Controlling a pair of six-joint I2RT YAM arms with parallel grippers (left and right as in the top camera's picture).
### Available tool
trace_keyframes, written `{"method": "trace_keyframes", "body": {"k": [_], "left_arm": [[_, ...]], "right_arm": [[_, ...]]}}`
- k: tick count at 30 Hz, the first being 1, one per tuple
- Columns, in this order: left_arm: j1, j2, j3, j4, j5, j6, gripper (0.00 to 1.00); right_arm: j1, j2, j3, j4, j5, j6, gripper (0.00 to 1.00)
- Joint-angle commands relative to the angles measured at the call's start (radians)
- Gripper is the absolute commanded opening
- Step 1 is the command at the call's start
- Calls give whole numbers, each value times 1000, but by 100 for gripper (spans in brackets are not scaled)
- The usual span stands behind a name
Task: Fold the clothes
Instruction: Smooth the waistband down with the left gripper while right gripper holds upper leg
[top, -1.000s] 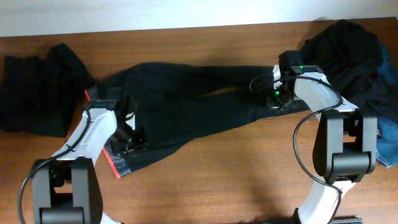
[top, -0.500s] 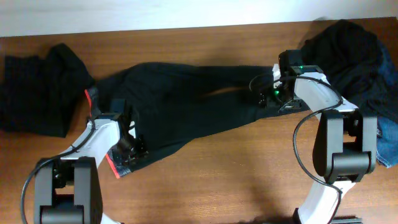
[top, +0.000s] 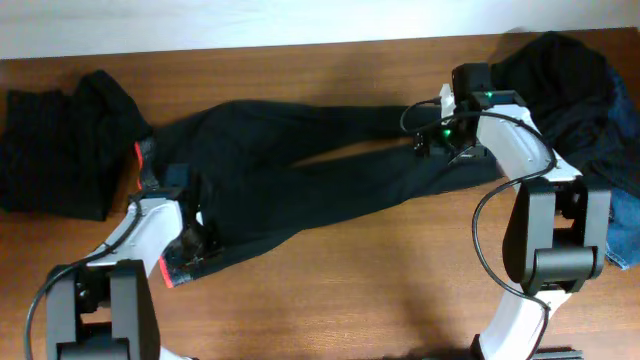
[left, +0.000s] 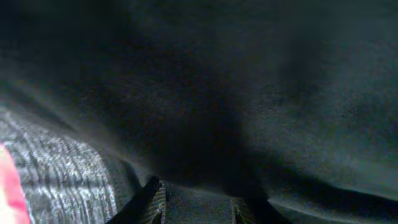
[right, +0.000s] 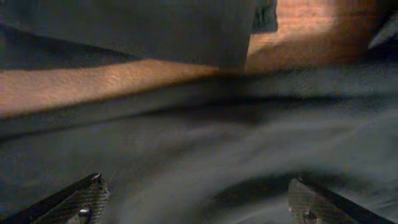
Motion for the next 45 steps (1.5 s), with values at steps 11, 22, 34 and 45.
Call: {"method": "trace_keyframes", "body": {"k": [11,22,34,45], "left_arm": [[222,43,-56,2,-254,-12,45],[257,43,-55,3,-242,-10,96],[228,18,108,-2,11,97,99],[40,-56,285,133,2,158,99]], "right_arm": [[5,5,21,48,-11,0,100],[5,5,21,121,-12,0,99],[5,6,91,122,-42,-52,98],[5,89,227,54,-46,-85,97]]}}
